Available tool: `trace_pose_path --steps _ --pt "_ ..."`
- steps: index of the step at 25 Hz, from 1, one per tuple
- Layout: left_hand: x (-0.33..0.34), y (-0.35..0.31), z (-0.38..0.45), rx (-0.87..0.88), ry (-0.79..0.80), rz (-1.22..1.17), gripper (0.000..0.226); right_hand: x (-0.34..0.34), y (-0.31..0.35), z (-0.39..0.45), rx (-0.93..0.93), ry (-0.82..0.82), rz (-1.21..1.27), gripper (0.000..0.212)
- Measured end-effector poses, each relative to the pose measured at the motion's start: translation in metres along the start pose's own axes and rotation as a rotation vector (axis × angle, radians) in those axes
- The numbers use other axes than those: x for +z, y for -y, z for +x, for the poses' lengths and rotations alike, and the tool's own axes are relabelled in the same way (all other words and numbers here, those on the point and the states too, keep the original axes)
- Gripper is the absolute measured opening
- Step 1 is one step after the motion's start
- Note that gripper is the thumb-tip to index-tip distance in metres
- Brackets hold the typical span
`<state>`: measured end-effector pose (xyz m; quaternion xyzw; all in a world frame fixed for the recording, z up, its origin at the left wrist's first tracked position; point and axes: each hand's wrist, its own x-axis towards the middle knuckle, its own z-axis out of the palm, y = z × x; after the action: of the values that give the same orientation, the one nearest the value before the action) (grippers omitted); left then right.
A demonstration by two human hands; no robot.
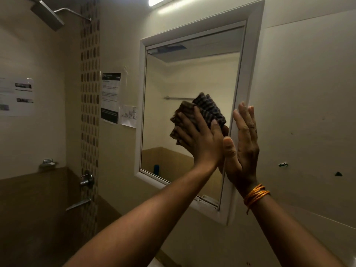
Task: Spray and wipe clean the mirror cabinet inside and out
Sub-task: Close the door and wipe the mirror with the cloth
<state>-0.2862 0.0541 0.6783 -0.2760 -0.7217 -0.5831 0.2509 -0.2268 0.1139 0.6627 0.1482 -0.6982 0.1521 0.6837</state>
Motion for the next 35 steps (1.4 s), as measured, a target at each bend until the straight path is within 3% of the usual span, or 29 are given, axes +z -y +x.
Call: trace_pose_path --steps 6,11,15,18,25,30,35 --pt "0.003 0.041 -0.024 0.491 0.014 0.214 0.074 -0.003 0.005 -0.022 -0.022 0.011 -0.006 0.071" --pt "-0.029 0.099 0.008 0.988 0.107 0.375 0.066 -0.003 0.000 -0.040 -0.053 0.043 -0.077 0.062" --pt "-0.052 0.136 0.043 1.155 0.106 0.457 0.065 -0.001 -0.004 -0.048 -0.068 0.054 -0.125 0.063" --pt "-0.065 0.162 0.063 1.048 0.083 0.462 0.070 0.002 -0.006 -0.050 -0.069 0.047 -0.143 0.065" --pt "-0.077 0.198 0.074 0.588 0.015 0.339 0.068 0.004 -0.006 -0.053 -0.059 0.028 -0.164 0.065" --pt "-0.054 0.171 0.054 0.063 -0.079 0.103 0.071 0.004 -0.004 -0.053 -0.056 0.020 -0.154 0.063" --pt "-0.039 0.119 0.028 -0.429 -0.061 -0.078 0.063 0.003 -0.001 -0.056 -0.018 0.032 -0.115 0.064"
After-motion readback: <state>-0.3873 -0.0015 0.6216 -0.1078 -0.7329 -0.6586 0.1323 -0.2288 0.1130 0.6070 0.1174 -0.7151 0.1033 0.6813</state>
